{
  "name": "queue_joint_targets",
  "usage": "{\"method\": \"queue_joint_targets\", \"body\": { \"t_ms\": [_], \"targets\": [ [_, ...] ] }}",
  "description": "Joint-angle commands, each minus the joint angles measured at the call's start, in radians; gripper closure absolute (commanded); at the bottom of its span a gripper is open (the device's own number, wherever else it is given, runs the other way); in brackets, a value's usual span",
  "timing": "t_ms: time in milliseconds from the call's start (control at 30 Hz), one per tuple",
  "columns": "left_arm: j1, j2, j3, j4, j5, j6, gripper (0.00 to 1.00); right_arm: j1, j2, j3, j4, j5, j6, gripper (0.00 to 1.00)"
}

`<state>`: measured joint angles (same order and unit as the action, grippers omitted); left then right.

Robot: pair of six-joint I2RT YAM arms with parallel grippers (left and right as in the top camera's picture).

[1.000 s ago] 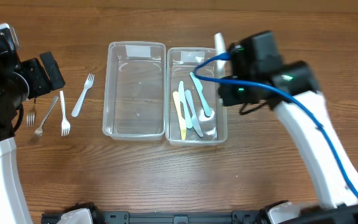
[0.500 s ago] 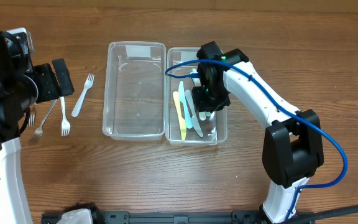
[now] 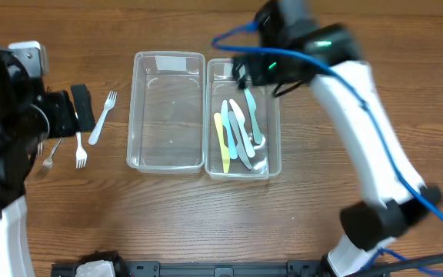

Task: Pack container

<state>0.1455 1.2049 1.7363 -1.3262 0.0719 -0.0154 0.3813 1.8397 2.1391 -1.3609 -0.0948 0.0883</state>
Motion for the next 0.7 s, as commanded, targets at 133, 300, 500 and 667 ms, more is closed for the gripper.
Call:
{"method": "queue_joint_targets", "body": {
  "t_ms": [133, 300, 500, 667],
  "targets": [
    [-0.022, 0.145, 0.013, 0.004, -0.009, 0.066, 0.0, -0.32, -0.093, 0.143, -0.168, 0.121, 0.021, 0.0],
    [-0.022, 0.341, 0.013, 0.023, -0.08, 0.106, 0.0, -0.497, -0.091, 0.052, -0.19, 0.033, 0.021, 0.0],
    [-0.022, 0.587, 0.013, 0.081, -0.078, 0.232, 0.0, -0.601, -0.091, -0.111, -0.164, -0.019, 0.021, 0.0],
    [-0.017, 0.757, 0.013, 0.099, -0.079, 0.254, 0.0, -0.606, -0.091, -0.199, -0.137, -0.019, 0.021, 0.0]
  ]
}}
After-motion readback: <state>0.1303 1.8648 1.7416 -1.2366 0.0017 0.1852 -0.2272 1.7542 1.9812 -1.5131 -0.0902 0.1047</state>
